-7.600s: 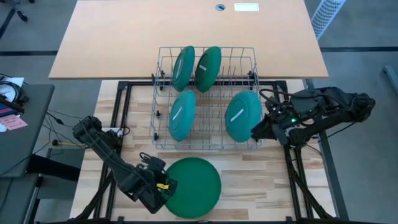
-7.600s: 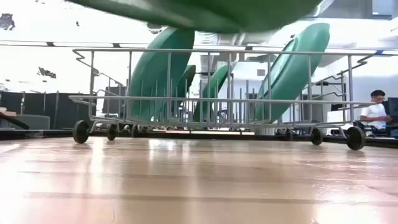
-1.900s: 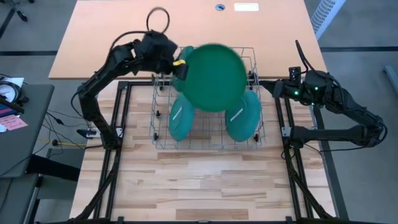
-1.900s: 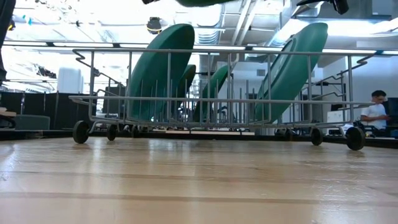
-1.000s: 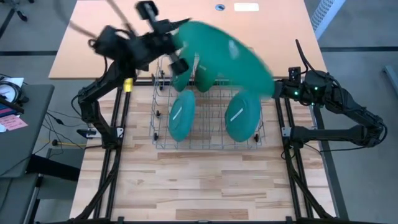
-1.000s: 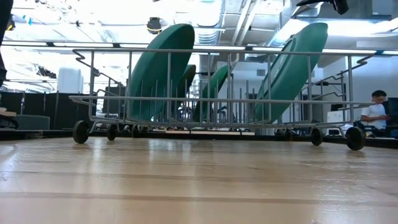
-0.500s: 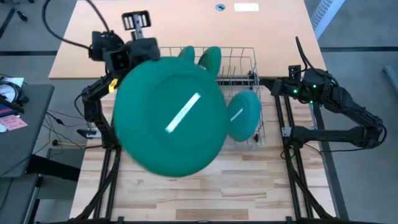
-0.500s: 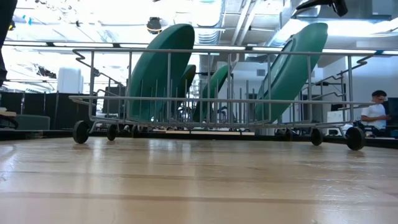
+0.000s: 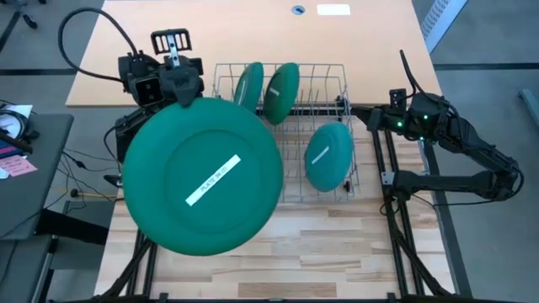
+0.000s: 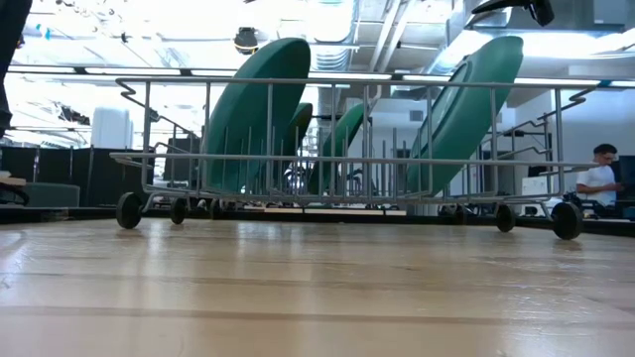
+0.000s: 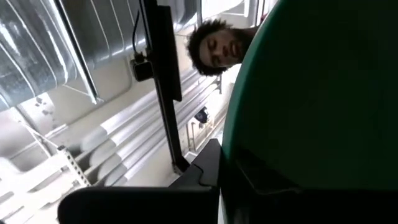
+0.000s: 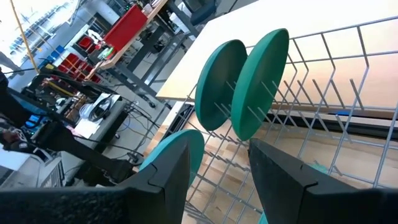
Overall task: Sort dishes
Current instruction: Put the green plate into the dish rack
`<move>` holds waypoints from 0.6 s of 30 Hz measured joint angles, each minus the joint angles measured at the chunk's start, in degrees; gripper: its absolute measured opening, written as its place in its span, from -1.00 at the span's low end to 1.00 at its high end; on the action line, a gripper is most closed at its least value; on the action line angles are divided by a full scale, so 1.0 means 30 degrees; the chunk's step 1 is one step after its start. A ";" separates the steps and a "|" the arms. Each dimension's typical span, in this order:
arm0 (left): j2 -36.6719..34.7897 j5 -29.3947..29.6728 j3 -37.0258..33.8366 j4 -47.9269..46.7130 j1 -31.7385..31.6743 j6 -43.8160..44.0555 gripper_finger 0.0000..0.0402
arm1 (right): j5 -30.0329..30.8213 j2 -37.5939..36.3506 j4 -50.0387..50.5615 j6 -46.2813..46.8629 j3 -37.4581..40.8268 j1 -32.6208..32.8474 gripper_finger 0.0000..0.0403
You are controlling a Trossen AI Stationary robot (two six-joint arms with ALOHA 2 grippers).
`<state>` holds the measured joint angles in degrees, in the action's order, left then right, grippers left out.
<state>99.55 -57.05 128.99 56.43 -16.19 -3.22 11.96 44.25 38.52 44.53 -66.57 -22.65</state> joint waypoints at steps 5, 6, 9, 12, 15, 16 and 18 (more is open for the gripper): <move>0.0013 -0.0253 0.0000 0.0623 -0.0007 0.0587 -1.00 | 0.0002 0.0000 0.0000 0.0000 0.0000 0.0000 -0.16; 0.0007 -0.0251 0.0000 0.0616 -0.0007 0.0588 -1.00 | 0.0002 0.0000 0.0000 0.0000 0.0000 0.0000 -0.16; 0.0005 -0.0264 0.0000 0.0459 -0.0007 0.0817 -1.00 | 0.0000 0.0000 0.0000 0.0000 0.0000 0.0000 -0.16; 0.0007 -0.0251 0.0000 0.0001 -0.0007 0.0736 -1.00 | -0.0002 0.0000 0.0007 0.0000 0.0000 0.0000 -0.16; 0.0007 0.0063 0.0000 -0.0097 -0.0007 0.0602 -1.00 | -0.0005 0.0000 0.0007 0.0000 0.0000 0.0000 -0.16; 0.0007 0.0193 0.0000 -0.0110 -0.0007 0.0582 -1.00 | -0.0005 0.0000 0.0007 0.0000 0.0000 0.0000 -0.16; 0.0007 0.0333 0.0000 -0.0111 -0.0007 0.0270 -1.00 | -0.0005 0.0000 0.0007 0.0000 0.0000 0.0000 -0.16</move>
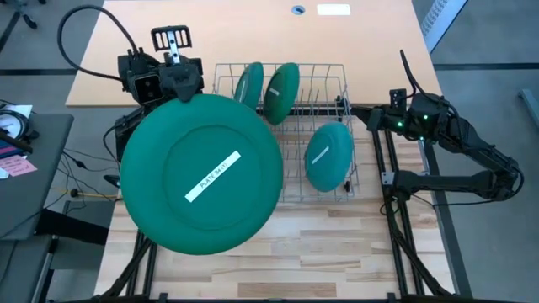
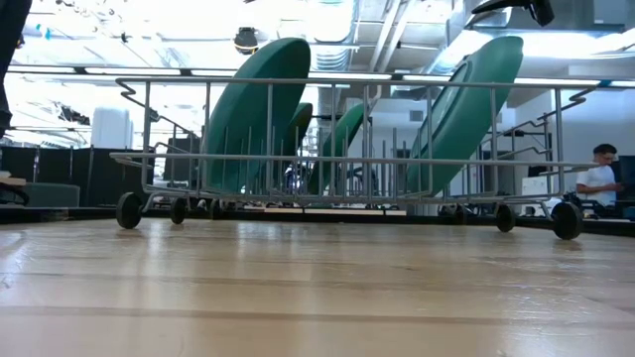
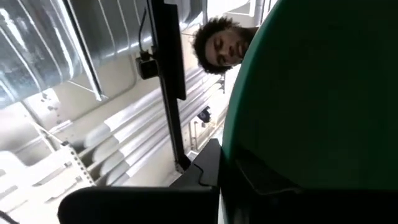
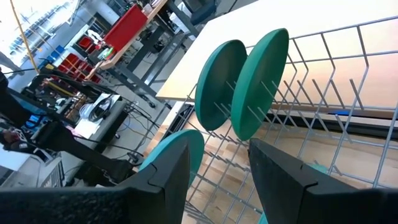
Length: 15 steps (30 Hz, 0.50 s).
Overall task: Sort dishes
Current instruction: Put the green plate into the dish rack
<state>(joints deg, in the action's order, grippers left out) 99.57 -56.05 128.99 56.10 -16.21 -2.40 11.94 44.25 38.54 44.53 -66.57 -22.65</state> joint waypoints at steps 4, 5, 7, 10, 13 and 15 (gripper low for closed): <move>0.0000 0.2021 0.0000 -0.0034 0.0000 -0.0150 -0.99 | 0.0000 0.0000 0.0000 0.0007 0.0000 0.0000 -0.16; 0.0000 0.2977 0.0000 -0.0045 0.0000 -0.0109 -0.98 | -0.0010 0.0000 0.0000 0.0007 0.0000 0.0000 -0.16; 0.0000 0.4661 0.0000 -0.0022 0.0000 -0.0104 -0.98 | -0.0015 0.0000 0.0000 0.0007 0.0000 0.0000 -0.16; 0.0000 0.7090 0.0000 0.0135 0.0047 -0.0058 -0.98 | -0.0022 0.0000 0.0000 0.0047 0.0000 0.0000 -0.16; 0.0000 1.0782 0.0000 0.0121 0.0232 0.0406 -0.98 | -0.0029 0.0000 0.0000 0.0146 0.0000 0.0000 -0.16; 0.0000 1.3889 0.0000 0.0152 0.0304 0.0476 -0.98 | -0.0036 0.0000 0.0013 0.0146 0.0000 0.0000 -0.16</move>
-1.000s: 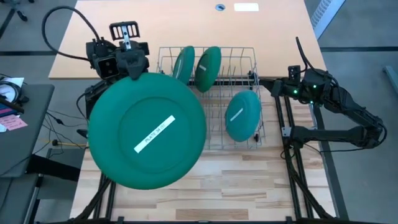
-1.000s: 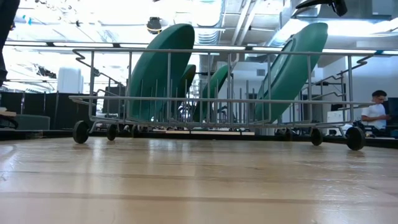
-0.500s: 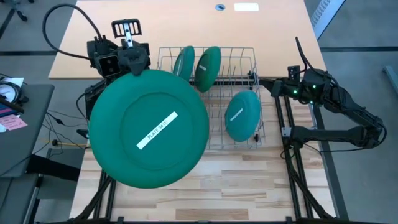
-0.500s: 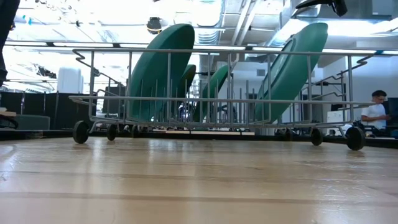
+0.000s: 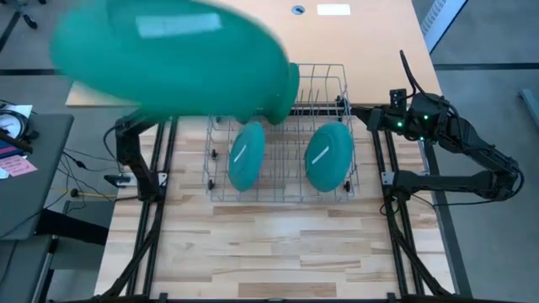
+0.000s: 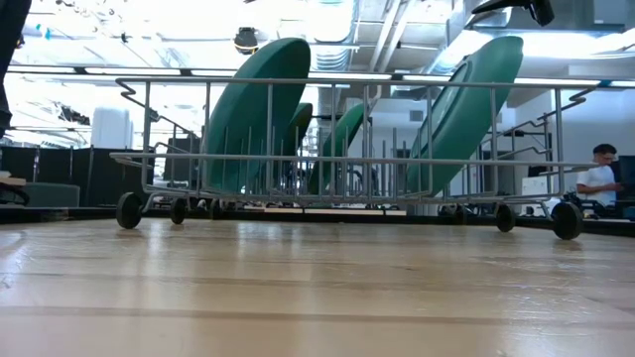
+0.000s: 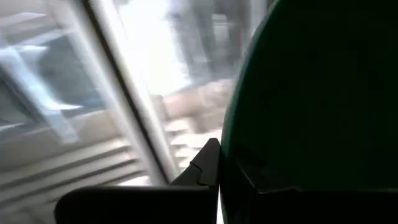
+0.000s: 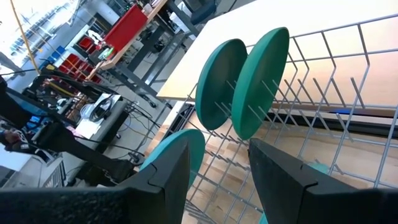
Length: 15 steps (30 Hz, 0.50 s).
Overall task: Sort dishes
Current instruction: Put the green plate into the dish rack
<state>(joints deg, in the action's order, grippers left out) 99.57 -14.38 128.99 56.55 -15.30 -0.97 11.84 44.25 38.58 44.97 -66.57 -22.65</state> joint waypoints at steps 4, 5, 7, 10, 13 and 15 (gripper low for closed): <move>0.0000 0.3918 0.0000 0.0442 0.0082 -0.1164 -0.98 | -0.0015 0.0000 0.0038 0.0000 0.0000 0.0000 -0.16; 0.0000 0.5004 0.0000 0.0467 0.0148 -0.1420 -0.98 | -0.0015 0.0000 0.0038 0.0000 0.0000 0.0000 -0.16; 0.0000 0.8481 0.0002 0.0483 0.0411 -0.1406 -0.98 | -0.0020 0.0000 0.0038 0.0000 0.0000 0.0000 -0.16; 0.0000 1.4725 0.0000 0.0433 0.0940 -0.0637 -0.98 | -0.0066 -0.0007 0.0065 0.0002 0.0000 0.0005 -0.16; -0.0022 1.8577 0.0013 0.0059 0.1303 -0.1444 -0.98 | -0.0066 0.0000 0.0126 0.0007 0.0000 0.0000 -0.16; -0.0058 2.0837 0.0036 -0.0669 0.1564 -0.1989 -0.98 | -0.0064 -0.0006 0.0127 0.0007 0.0000 0.0000 -0.16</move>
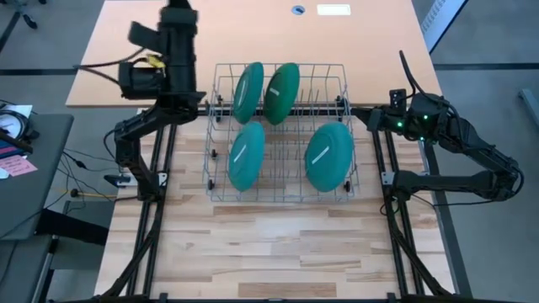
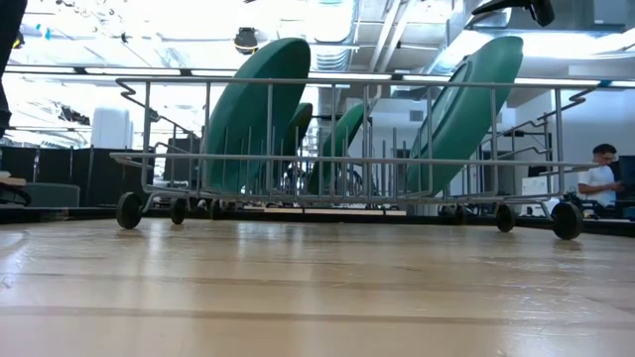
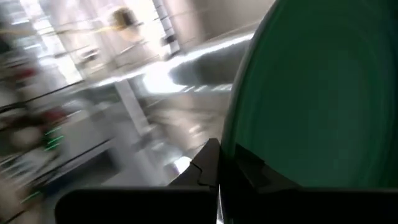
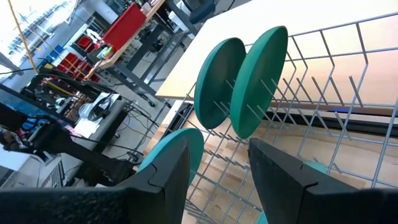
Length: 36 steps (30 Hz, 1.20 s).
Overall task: Sort dishes
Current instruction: Put the green plate into the dish rack
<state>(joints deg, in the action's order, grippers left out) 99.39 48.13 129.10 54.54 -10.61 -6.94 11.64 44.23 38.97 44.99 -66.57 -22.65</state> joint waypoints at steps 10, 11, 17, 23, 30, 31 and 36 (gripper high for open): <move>0.0051 0.1462 -0.0036 -0.1685 -0.0084 0.0431 -0.98 | 0.0006 0.0006 -0.0003 -0.0095 0.0000 0.0000 -0.16; 0.0051 0.0695 -0.0036 -0.1817 -0.0116 0.0190 -0.98 | 0.0004 0.0006 -0.0024 -0.0095 0.0000 0.0007 -0.16; -0.0051 -0.5300 -0.0029 -0.5184 -0.0111 -0.3141 -0.98 | -0.1533 -0.0002 -0.2764 -0.1079 0.0000 0.0022 -0.18; -0.1130 0.0392 -0.0036 -1.3847 -0.0004 -0.0098 -0.98 | -0.3920 -0.0139 -0.9355 -0.3810 0.0007 0.0221 -0.22; -0.2441 0.5488 -0.0022 -2.6423 0.0208 0.5757 -0.98 | -0.0828 0.0599 -1.1525 -0.6414 -0.1744 0.0865 -0.10; -0.2488 0.5695 -0.0022 -2.7929 0.0220 0.6660 -0.98 | -0.0378 0.0904 -1.1417 -0.6595 -0.1989 0.0812 -0.06; -0.2475 0.4785 -0.0022 -3.2578 0.0222 1.0129 -0.98 | 0.1552 0.3034 -0.8631 -0.5585 -0.3281 0.0225 0.18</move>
<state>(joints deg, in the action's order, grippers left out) 91.97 62.48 129.03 -43.19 -9.94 23.45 16.30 53.34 13.07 28.24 -76.41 -21.98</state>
